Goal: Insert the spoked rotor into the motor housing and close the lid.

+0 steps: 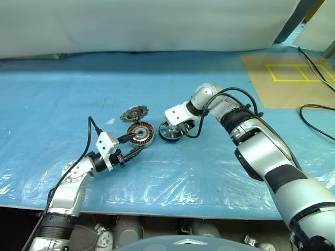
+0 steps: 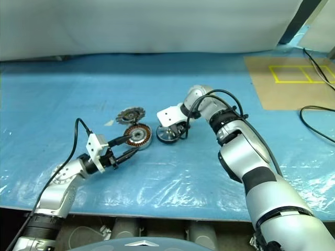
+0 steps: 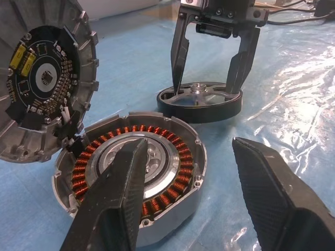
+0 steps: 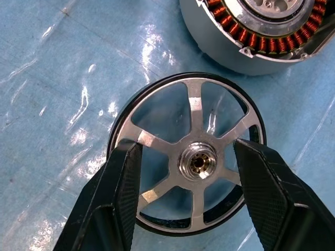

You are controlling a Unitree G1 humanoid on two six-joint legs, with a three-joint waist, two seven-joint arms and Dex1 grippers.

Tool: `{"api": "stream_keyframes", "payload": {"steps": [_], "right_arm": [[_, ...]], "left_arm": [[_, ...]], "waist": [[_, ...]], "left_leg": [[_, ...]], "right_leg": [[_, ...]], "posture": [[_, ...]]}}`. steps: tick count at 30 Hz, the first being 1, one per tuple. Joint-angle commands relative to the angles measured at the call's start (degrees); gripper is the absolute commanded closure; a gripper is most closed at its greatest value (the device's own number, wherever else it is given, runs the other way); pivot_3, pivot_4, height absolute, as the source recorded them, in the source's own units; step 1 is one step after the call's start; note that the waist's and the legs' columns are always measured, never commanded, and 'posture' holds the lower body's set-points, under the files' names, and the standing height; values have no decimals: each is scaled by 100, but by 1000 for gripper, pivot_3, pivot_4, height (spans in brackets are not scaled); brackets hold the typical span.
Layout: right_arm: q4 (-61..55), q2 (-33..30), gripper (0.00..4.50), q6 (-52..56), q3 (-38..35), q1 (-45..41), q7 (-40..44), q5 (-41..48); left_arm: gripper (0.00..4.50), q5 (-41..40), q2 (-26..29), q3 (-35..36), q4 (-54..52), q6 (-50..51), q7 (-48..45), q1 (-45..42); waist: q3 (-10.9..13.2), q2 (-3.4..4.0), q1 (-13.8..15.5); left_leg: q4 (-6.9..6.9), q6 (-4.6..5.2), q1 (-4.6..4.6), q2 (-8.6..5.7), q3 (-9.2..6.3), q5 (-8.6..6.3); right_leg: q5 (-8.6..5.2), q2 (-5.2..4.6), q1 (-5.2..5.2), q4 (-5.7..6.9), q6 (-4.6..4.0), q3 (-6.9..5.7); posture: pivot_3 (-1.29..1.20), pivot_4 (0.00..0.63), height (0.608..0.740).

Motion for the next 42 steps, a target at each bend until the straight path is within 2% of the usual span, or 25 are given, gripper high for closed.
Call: {"api": "stream_keyframes", "payload": {"steps": [1,6,10,11,22,28,33,35,39,42], "right_arm": [[-23,44,1616,-109,-37,-101,-64,-90],[-61,16,1616,-188,-16,1,113,-150],[-166,-18,2806,-194,-103,-18,382,-41],[-190,-22,2917,-202,-120,-39,365,-50],[-584,96,2923,41,-429,-301,416,219],[-1270,210,2923,704,-797,-253,646,754],[-2737,153,2923,2695,-1392,535,944,1848],[-3307,135,2923,3568,-1624,886,806,2259],[-4109,105,2923,4322,-1784,1564,267,2572],[-4069,240,2923,4321,-1871,1832,-444,2491]], "left_arm": [[1778,25,-25,3,-35,-140,27,-60],[1778,58,-8,-22,10,-178,31,-60],[1778,24,5,16,-28,-164,42,-49],[1778,13,16,30,-21,-163,34,-44],[1778,-174,174,359,-92,-191,48,1],[1778,-312,326,722,-121,-191,63,85],[1778,-323,339,820,-153,-187,110,131],[1778,-328,336,820,-209,-168,132,177],[1778,-360,355,835,-283,-113,143,236],[1778,-368,388,823,-301,-58,114,207]], "waist": [[0,0,1],[0,0,4],[0,0,4],[0,0,2],[0,0,-1],[0,0,4],[-3,-5,33],[-2,-5,40],[-2,-6,42],[-2,-6,14]], "left_leg": [[0,0,-1,1,0,0],[1,1,-2,0,0,0],[1,1,-2,1,0,0],[1,1,-1,1,0,0],[3,2,-7,2,0,1],[6,2,-26,2,0,1],[7,2,-30,1,-1,1],[7,3,-30,0,-1,1],[7,2,-27,-1,-2,1],[6,-2,-16,-1,-2,2]], "right_leg": [[0,0,-1,1,0,0],[0,0,-2,2,0,0],[0,0,-1,2,0,0],[0,0,0,2,0,0],[0,1,-9,6,0,0],[1,1,-32,13,-1,0],[1,1,-32,13,1,0],[2,1,-30,12,2,-1],[3,1,-30,14,3,-1],[3,3,-27,16,3,2]], "posture": [[0,150,740],[0,150,740],[0,150,740],[0,150,740],[0,150,740],[0,150,740],[0,150,740],[0,150,740],[0,150,740],[0,150,740]]}}
